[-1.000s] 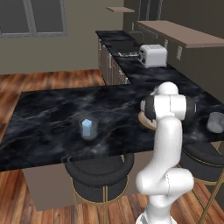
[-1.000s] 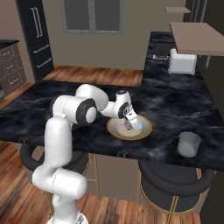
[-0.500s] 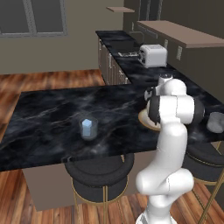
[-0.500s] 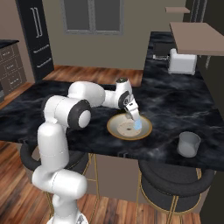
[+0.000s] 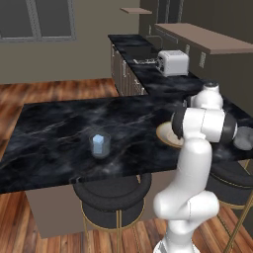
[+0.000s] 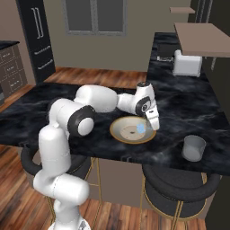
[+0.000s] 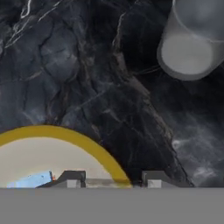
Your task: There are four ice cubes in the ice bowl. Place two ice cubes in each glass of water.
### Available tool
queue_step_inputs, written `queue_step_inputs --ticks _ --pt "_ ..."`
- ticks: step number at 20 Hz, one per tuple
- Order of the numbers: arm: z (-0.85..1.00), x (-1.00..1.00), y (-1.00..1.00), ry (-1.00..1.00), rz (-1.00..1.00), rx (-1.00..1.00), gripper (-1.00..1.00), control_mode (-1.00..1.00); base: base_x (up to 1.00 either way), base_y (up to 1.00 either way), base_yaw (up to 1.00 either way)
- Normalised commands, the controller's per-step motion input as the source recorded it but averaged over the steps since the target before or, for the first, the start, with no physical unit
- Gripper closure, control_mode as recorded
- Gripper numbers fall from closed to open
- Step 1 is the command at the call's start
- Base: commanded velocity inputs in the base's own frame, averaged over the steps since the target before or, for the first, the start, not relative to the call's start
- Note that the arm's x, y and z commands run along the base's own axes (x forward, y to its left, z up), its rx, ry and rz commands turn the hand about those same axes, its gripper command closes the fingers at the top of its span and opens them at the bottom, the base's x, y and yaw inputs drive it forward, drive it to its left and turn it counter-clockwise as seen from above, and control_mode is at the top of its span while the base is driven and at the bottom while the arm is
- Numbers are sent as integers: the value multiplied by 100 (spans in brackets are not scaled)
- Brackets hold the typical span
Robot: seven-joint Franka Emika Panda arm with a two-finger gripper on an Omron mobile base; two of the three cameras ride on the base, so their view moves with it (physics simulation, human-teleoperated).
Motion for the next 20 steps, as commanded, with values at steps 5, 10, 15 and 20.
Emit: queue_step_inputs --ticks 5,10,15,20 --pt "15 -29 -83 0 -25 0 100 -100 0 0 0" --pt "13 -16 -90 0 -18 2 100 -100 0 0 0" --pt "0 -5 -96 0 -13 4 100 -100 0 0 0" --pt "0 0 -85 0 -8 6 100 -100 0 0 0"
